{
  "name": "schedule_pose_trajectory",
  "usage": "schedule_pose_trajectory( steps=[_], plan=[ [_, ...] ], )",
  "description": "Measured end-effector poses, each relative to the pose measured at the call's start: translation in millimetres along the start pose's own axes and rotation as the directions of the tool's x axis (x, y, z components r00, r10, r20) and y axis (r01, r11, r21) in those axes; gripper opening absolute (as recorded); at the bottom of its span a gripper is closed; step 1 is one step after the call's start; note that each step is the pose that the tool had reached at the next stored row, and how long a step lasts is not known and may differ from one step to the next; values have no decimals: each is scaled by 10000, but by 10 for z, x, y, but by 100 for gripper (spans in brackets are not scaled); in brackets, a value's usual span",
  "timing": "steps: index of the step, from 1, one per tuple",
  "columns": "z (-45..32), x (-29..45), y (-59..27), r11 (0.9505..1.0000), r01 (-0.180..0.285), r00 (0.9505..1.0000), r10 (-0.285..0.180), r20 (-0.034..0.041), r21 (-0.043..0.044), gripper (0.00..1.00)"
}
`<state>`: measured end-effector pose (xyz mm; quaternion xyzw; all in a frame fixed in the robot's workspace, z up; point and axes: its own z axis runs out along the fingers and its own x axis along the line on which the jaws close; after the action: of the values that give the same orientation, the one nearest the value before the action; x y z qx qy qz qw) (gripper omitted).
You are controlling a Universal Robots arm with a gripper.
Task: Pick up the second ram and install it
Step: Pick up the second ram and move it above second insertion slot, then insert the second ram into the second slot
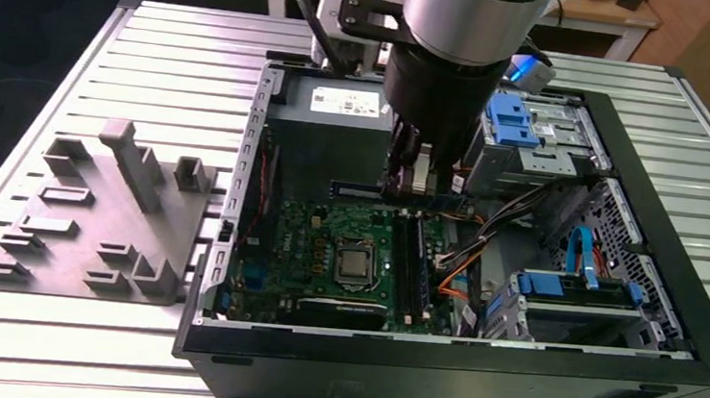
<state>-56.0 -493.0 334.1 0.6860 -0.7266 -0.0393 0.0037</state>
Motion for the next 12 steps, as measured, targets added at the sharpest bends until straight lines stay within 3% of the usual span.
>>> schedule_pose_trajectory(
  steps=[12],
  plan=[
    [11,1,-1,10000,0,10000,0,0,0,10]
  ],
)
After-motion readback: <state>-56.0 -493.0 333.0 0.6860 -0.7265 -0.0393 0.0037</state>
